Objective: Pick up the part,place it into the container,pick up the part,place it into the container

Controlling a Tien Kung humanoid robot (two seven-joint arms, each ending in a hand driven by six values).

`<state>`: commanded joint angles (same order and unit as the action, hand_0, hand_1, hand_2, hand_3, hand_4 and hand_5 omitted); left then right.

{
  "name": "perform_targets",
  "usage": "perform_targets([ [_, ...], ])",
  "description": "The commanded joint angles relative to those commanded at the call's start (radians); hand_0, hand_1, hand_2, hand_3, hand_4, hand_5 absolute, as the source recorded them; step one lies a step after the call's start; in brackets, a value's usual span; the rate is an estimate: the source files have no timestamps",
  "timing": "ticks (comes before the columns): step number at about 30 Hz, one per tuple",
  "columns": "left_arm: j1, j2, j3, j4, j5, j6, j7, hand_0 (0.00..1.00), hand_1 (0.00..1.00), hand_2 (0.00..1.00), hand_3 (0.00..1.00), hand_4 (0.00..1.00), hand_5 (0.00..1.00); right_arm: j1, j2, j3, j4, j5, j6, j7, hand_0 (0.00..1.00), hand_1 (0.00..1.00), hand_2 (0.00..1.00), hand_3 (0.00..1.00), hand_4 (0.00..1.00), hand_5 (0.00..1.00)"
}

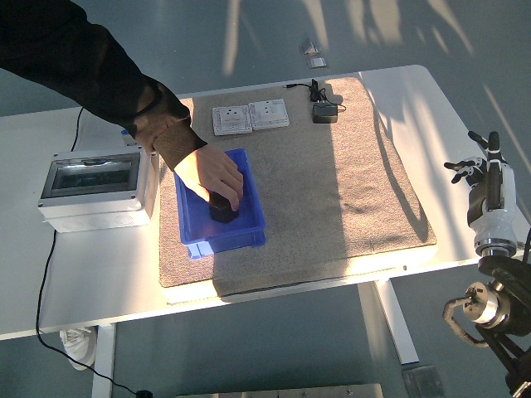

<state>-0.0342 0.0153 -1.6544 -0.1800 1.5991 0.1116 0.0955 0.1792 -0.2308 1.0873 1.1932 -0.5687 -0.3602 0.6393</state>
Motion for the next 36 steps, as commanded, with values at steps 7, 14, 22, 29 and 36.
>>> perform_targets([
  [7, -0.002, 0.001, 0.002, 0.0, 0.0, -0.001, 0.001, 0.676, 0.662, 0.647, 0.752, 0.758, 0.795, 0.002, -0.001, 0.0, -0.001, -0.001, -0.001, -0.001, 0.542, 0.179, 0.247, 0.683, 0.998, 0.849],
  [14, -0.001, 0.002, 0.002, 0.0, 0.002, -0.001, 0.002, 0.676, 0.661, 0.647, 0.752, 0.758, 0.795, 0.002, -0.001, -0.001, -0.002, 0.0, -0.003, -0.001, 0.54, 0.179, 0.25, 0.683, 0.998, 0.847],
  [22, 0.0, 0.002, 0.005, 0.0, -0.003, -0.001, 0.001, 0.676, 0.661, 0.647, 0.752, 0.758, 0.795, 0.0, 0.001, 0.002, -0.003, 0.0, -0.005, -0.001, 0.538, 0.179, 0.25, 0.683, 0.998, 0.846],
  [29, 0.0, 0.002, 0.003, 0.0, -0.002, -0.001, 0.0, 0.676, 0.662, 0.647, 0.753, 0.758, 0.796, 0.0, 0.003, 0.002, -0.004, -0.004, -0.01, -0.004, 0.54, 0.179, 0.251, 0.683, 0.998, 0.844],
  [36, 0.0, 0.002, 0.001, 0.0, 0.0, -0.001, -0.001, 0.676, 0.662, 0.647, 0.752, 0.758, 0.796, -0.002, 0.005, 0.004, -0.006, -0.007, -0.015, -0.006, 0.538, 0.179, 0.252, 0.682, 0.998, 0.844],
])
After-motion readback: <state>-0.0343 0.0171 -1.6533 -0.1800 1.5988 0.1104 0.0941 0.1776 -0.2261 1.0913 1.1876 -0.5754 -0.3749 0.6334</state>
